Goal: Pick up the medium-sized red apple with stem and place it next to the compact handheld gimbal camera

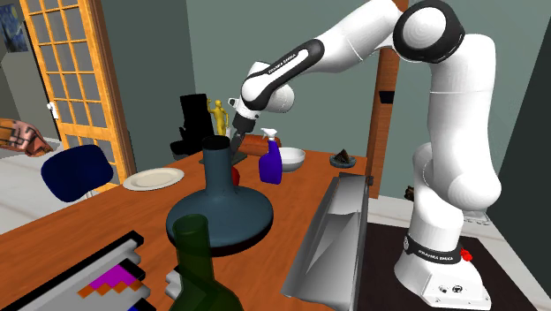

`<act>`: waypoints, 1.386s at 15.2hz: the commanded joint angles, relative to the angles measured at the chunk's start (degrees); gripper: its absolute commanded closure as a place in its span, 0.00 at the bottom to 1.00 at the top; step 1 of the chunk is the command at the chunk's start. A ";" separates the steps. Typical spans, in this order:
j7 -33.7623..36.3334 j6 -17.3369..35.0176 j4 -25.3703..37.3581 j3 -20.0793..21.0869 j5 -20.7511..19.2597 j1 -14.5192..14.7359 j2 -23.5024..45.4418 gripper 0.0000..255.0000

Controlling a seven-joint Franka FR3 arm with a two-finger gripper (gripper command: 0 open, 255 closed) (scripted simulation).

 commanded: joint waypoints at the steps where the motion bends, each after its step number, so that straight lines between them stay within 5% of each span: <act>1: -1.68 0.78 1.90 0.25 1.95 -0.32 2.29 0.00; 15: -3.71 3.82 3.05 1.28 4.97 -0.75 6.83 0.00; 16: -3.71 3.82 3.05 1.28 4.97 -0.75 6.83 1.00; 21: -3.80 3.80 3.02 1.26 5.00 -0.80 6.80 1.00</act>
